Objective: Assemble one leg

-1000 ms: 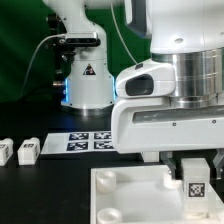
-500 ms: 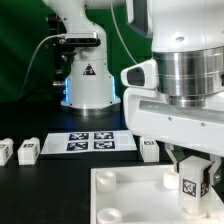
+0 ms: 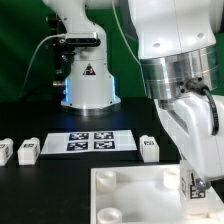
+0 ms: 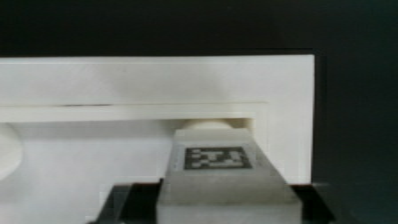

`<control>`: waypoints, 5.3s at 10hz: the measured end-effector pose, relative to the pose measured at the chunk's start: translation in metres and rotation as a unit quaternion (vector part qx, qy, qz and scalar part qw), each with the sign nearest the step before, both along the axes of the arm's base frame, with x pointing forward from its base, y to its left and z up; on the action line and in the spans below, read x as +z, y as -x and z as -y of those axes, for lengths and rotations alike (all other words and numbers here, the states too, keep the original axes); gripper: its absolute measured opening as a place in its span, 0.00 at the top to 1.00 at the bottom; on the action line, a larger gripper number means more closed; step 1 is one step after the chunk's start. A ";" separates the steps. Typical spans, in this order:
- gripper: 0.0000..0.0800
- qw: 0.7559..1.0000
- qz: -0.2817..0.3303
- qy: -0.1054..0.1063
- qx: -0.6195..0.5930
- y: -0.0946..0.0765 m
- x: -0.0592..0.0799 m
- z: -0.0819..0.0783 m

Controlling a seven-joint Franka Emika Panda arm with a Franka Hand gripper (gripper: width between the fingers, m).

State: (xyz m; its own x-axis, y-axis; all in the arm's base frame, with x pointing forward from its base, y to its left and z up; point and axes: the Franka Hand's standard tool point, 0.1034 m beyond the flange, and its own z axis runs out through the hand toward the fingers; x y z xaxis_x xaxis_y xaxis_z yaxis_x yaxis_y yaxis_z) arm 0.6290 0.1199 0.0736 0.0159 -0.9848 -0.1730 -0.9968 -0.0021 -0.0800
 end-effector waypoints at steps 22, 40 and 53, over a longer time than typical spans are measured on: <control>0.64 0.989 0.003 0.047 0.143 -0.005 0.001 0.011; 0.46 0.729 0.045 0.085 0.678 0.001 0.000 -0.003; 0.63 0.996 -0.042 0.033 -0.070 -0.004 -0.002 -0.003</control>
Offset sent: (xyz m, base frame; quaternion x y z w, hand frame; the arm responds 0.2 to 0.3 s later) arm -0.0006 -0.0045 -0.0056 -0.0123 0.0411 -0.4006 0.9153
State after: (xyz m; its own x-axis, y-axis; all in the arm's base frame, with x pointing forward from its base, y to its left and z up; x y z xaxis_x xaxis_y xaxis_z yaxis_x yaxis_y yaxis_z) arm 0.6327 0.1231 0.0714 -0.1345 -0.9856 -0.1028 -0.9908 0.1354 -0.0013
